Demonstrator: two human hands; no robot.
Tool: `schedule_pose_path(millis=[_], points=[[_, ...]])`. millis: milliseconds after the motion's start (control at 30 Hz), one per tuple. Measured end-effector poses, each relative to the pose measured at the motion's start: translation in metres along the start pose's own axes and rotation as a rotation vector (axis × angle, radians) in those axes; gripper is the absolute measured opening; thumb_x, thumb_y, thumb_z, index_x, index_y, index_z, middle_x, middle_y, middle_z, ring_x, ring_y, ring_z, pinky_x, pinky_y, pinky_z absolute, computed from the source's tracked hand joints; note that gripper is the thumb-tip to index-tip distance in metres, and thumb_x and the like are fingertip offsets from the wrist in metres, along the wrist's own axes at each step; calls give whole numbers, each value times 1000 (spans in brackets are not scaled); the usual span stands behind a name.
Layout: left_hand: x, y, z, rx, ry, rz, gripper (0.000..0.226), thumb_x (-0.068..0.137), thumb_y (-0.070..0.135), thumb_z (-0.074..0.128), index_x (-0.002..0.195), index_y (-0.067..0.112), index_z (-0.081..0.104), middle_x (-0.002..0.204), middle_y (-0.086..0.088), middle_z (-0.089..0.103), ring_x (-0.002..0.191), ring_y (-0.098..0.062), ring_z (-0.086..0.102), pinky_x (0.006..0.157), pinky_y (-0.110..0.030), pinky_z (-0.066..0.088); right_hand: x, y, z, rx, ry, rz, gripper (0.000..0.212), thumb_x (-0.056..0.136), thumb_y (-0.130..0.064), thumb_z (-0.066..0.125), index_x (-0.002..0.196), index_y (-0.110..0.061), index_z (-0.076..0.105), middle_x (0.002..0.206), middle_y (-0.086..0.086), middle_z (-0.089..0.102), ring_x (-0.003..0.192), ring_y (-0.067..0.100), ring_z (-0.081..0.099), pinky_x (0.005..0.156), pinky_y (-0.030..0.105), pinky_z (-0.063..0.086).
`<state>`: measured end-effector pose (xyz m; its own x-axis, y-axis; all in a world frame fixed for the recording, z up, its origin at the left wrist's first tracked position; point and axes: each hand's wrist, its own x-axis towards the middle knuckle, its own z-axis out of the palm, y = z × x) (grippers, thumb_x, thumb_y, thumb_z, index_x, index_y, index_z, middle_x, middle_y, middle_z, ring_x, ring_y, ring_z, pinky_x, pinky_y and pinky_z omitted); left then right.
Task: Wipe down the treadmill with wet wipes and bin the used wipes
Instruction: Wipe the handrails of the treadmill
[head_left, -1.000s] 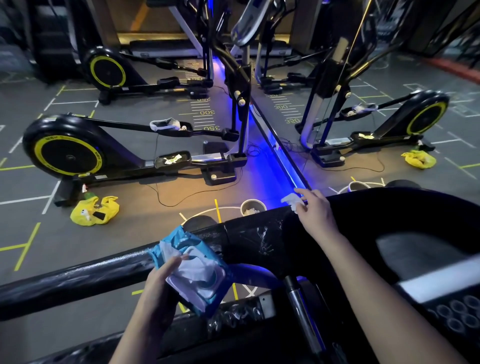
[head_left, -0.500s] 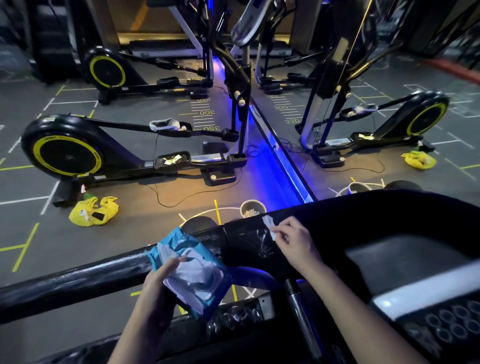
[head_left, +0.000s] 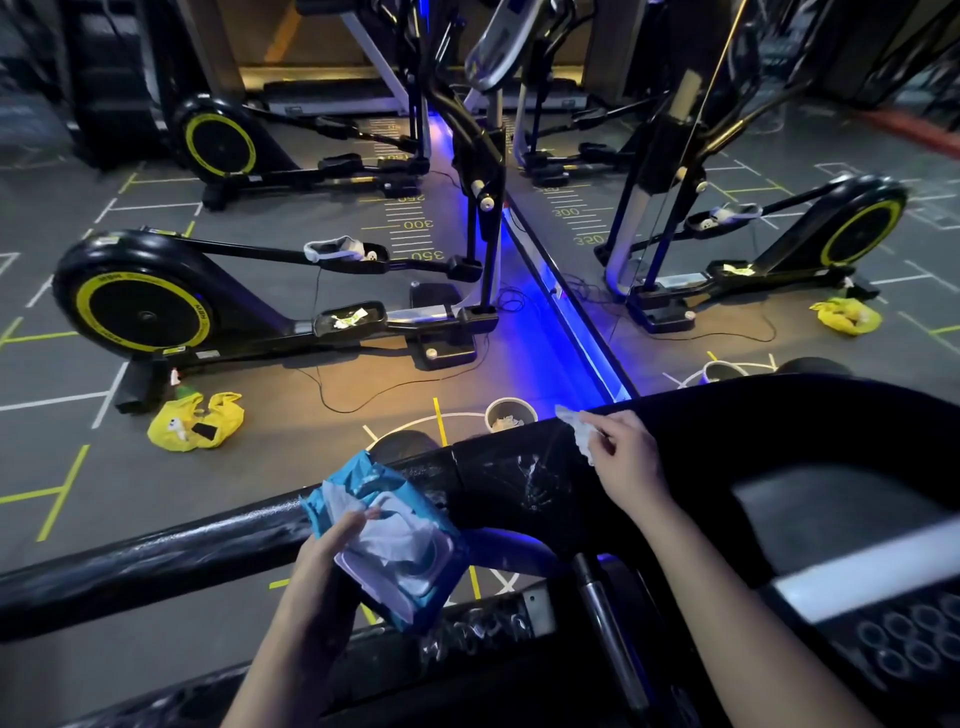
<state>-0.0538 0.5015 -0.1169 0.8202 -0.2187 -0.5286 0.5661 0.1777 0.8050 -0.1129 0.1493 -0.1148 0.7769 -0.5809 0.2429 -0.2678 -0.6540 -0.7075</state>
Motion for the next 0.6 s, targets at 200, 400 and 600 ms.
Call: schedule_pose_path(millis=[200,400,600], points=[[-2,0,-5,-26,21,-10,70,77,38,74,134,0,64,132,-24,70,122,-47,67,89,-48,58,-38,-9,25,-156,-92,-219,42,82,4,69,114,-21,78,89,-2,47,70,15,52,66,26,49],[-12,5,0,-29,8,-12,109,43,46,82,136,-7,60,135,-30,66,127,-51,62,88,-45,55,-75,-17,51,-213,-216,-132,27,88,-6,64,103,-26,74,88,-9,44,67,18,51,63,32,46],[-21,5,0,-43,-54,-4,98,54,40,82,137,-7,60,136,-30,65,127,-51,62,81,-41,55,-89,-20,44,-7,115,-72,24,77,8,69,88,-11,81,88,-1,59,71,10,59,70,8,44]])
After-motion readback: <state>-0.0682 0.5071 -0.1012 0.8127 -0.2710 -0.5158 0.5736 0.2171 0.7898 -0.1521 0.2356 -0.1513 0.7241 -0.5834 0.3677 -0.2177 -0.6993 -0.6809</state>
